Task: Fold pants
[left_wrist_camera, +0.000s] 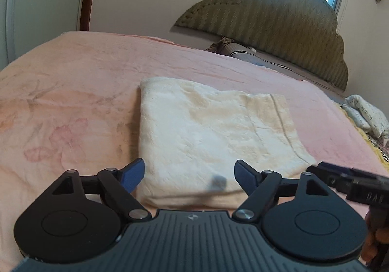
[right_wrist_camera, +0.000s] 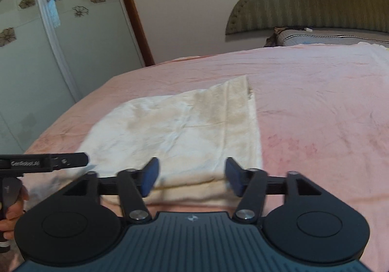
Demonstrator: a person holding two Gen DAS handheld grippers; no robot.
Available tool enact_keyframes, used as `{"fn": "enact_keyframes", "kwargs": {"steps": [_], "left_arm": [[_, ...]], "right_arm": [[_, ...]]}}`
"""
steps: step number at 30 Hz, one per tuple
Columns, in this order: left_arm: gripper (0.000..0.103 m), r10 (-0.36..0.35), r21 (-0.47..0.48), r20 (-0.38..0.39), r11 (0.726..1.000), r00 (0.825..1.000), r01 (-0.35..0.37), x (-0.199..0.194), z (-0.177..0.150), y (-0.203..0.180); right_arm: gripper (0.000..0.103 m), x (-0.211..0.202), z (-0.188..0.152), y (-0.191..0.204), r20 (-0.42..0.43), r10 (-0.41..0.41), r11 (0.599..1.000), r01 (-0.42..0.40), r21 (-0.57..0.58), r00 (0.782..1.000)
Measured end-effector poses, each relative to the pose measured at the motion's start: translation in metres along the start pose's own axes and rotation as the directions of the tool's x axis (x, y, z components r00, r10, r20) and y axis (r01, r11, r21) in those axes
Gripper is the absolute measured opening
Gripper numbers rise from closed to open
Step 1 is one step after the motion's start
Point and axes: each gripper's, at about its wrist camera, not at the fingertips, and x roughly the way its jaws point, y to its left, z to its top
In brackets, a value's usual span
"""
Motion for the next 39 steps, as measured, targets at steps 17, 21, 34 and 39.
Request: {"fn": "enact_keyframes", "kwargs": {"steps": [17, 21, 34, 39], "left_arm": [[0.094, 0.094, 0.046, -0.092, 0.995, 0.991, -0.090, -0.014, -0.051, -0.025], [0.094, 0.133, 0.087, -0.088, 0.988, 0.987, -0.126, -0.015, -0.057, -0.030], [0.094, 0.162, 0.079, -0.092, 0.985, 0.982, -0.155, -0.017, -0.066, -0.023], [0.096, 0.176, 0.094, -0.091, 0.981, 0.980, -0.167, -0.015, -0.067, -0.023]], "right_arm": [[0.090, -0.063, -0.063, 0.061, -0.113, 0.029, 0.993, -0.042, -0.108, 0.993], [0.097, -0.073, -0.066, 0.073, -0.137, 0.005, 0.993, -0.021, -0.119, 0.991], [0.103, -0.078, -0.048, 0.078, -0.047, -0.166, 0.986, 0.166, -0.013, 0.985], [0.103, -0.051, -0.051, 0.073, -0.095, -0.216, 0.976, 0.215, -0.017, 0.972]]}}
